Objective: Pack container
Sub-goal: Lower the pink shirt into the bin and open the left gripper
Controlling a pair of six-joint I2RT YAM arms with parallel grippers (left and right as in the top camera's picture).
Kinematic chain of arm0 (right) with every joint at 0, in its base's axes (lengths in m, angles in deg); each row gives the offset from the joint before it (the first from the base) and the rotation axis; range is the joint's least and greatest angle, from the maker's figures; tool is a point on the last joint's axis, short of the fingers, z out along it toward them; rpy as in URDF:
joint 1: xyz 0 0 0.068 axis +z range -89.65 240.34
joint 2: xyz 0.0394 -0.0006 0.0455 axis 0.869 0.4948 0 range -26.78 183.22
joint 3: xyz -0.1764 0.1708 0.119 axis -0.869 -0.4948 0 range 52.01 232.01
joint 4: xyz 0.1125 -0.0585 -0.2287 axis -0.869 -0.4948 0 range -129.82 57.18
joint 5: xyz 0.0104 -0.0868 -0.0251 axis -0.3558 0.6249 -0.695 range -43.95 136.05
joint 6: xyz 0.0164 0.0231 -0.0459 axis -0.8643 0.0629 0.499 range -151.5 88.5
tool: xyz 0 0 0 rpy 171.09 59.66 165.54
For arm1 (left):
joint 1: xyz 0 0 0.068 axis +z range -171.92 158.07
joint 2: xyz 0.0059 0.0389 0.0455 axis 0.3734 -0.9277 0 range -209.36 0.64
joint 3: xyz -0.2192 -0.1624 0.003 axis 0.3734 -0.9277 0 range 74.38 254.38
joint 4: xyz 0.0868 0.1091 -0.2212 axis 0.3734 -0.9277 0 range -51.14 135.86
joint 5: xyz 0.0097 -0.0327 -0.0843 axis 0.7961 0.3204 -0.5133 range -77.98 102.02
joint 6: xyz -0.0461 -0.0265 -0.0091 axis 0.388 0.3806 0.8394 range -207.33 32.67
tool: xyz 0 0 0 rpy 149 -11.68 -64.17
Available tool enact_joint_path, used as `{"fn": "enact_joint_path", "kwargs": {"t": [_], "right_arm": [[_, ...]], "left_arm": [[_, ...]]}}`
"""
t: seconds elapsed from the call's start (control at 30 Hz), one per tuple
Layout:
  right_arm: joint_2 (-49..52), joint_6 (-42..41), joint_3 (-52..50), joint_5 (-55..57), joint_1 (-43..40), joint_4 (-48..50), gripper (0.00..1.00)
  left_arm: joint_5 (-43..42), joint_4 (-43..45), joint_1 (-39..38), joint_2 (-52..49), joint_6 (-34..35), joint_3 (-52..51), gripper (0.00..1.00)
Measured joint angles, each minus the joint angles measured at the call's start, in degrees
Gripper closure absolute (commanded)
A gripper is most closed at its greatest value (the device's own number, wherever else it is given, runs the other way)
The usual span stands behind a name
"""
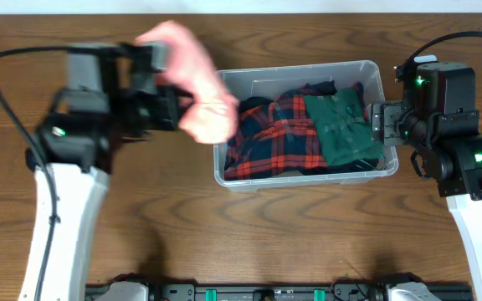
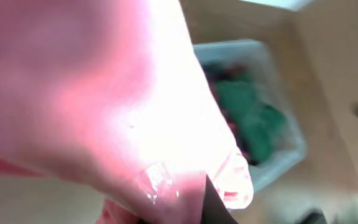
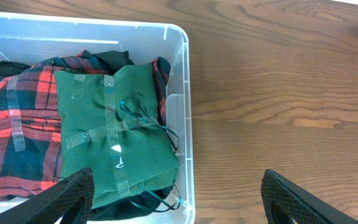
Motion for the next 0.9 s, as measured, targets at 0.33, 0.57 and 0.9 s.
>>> {"fn": "enact_joint_path", "kwargs": {"t": [0.33, 0.57, 0.9], "right_arm": [[0.0, 0.0, 0.0, 0.0, 0.0, -0.3, 0.16], [0.0, 0.0, 0.0, -0.1, 0.0, -0.5, 0.16], [0.0, 5.4, -0.1, -7.9, 5.0, 4.6, 0.51]], "left_arm": [[0.7, 11.0, -20.3, -13.4, 0.8, 0.0, 0.94], [0.7, 11.8, -23.2, -26.4, 0.9, -0.1, 0.13], [7.8, 1.0, -15.7, -22.2, 0.5, 0.2, 0.02]]}}
